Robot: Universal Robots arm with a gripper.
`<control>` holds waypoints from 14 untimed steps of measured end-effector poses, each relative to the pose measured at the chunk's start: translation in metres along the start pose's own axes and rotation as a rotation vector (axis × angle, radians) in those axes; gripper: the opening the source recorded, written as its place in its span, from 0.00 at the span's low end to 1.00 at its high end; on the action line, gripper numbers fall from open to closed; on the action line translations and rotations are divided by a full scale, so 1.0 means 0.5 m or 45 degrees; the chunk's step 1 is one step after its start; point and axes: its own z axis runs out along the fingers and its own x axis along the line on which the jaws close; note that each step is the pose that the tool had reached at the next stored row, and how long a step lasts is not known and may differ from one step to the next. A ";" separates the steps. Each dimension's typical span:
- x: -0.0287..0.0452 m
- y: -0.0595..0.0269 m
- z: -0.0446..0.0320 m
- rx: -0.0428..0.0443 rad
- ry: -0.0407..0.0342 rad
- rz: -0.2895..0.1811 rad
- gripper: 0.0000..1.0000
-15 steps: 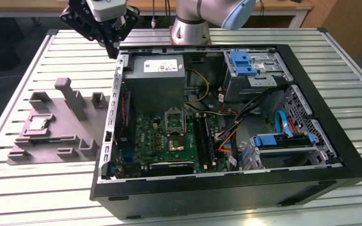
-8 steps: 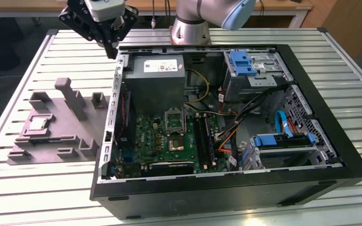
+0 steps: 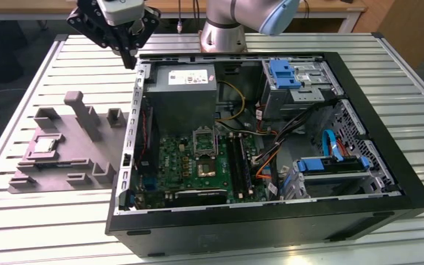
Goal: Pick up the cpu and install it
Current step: 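Reach for the cpu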
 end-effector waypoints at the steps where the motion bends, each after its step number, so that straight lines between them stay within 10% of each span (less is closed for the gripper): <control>1: 0.000 0.000 0.000 0.000 -0.0001 0.000 0.11; 14: 0.006 0.000 0.000 0.000 -0.0001 0.000 0.11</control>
